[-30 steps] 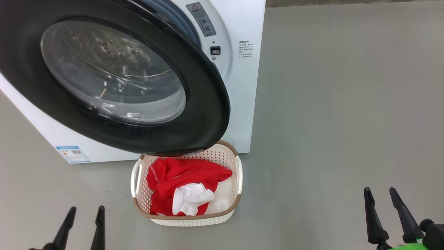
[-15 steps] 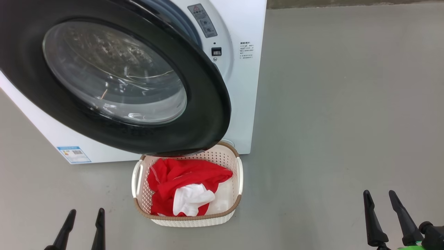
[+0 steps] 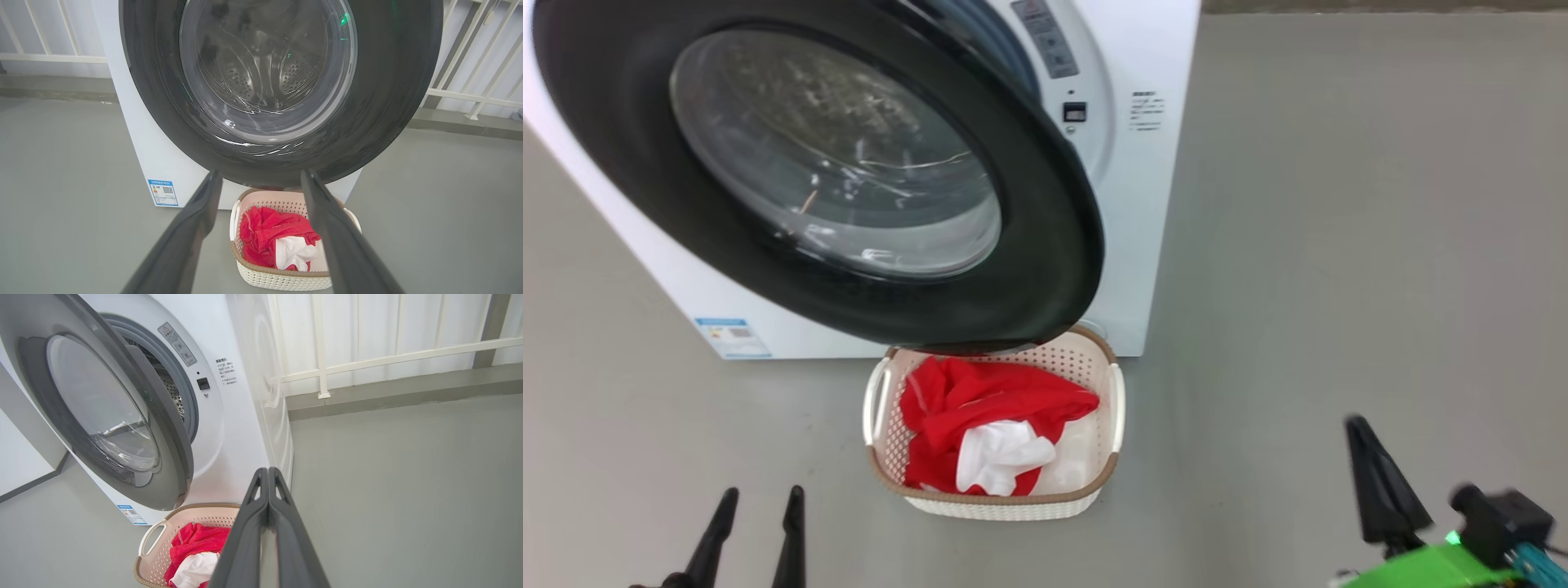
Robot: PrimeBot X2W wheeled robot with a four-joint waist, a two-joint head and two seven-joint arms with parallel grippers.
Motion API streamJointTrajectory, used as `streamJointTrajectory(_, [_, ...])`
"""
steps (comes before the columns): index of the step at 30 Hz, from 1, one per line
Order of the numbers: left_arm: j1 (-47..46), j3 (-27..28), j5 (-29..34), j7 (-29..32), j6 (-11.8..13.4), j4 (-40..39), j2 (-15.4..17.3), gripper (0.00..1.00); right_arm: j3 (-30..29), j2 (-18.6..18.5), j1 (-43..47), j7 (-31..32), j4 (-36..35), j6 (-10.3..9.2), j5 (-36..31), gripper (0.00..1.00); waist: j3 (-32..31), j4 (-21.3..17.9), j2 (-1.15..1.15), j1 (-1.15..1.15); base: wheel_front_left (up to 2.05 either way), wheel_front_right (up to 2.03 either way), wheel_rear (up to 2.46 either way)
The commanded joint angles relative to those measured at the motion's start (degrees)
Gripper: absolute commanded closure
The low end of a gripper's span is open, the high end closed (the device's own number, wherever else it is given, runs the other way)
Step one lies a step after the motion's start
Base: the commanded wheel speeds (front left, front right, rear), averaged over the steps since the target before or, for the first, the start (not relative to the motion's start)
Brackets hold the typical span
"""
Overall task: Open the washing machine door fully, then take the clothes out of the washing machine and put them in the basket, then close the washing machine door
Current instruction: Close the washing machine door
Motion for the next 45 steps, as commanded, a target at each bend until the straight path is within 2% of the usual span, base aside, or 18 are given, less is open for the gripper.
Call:
streamJointTrajectory(1, [-2.69, 1.47, -0.33, -0.51, -0.32, -1.52, 0.24, 0.0, 2.58, -0.84, -3.65, -0.37, -0.98, 0.28, 0.29, 1.0, 0.83, 1.66, 0.0, 0.0, 0.0, 0.0, 0.0])
streamJointTrajectory(11, [-4.78, -1.89, -1.38, -0.51, -0.32, -1.07, -1.57, 0.0, 11.3, -0.84, -16.19, -0.37, 2.73, 0.28, -1.65, 1.0, 2.99, 8.01, 0.0, 0.0, 0.0, 0.0, 0.0])
streamJointTrajectory(22, [-7.68, -4.65, -3.02, -0.51, -0.32, -0.93, -2.73, 0.0, 14.44, -0.84, -29.47, -0.37, 7.7, 0.28, -2.21, 1.0, 6.77, 14.65, 0.0, 0.0, 0.0, 0.0, 0.0])
streamJointTrajectory(32, [-10.48, -6.65, -4.98, -0.51, -0.32, -0.65, -3.18, 0.0, 12.26, -0.84, -35.19, -0.37, 11.1, 0.28, -3.68, 1.0, 11.18, 17.82, 0.0, 0.0, 0.0, 0.0, 0.0])
streamJointTrajectory(45, [-13.87, -8.42, -7.48, -0.51, -0.32, -1.29, -3.27, 0.0, 6.86, -1.39, -41.24, -0.37, 12.08, 0.28, -6.08, 1.0, 16.31, 19.13, 0.0, 0.0, 0.0, 0.0, 0.0])
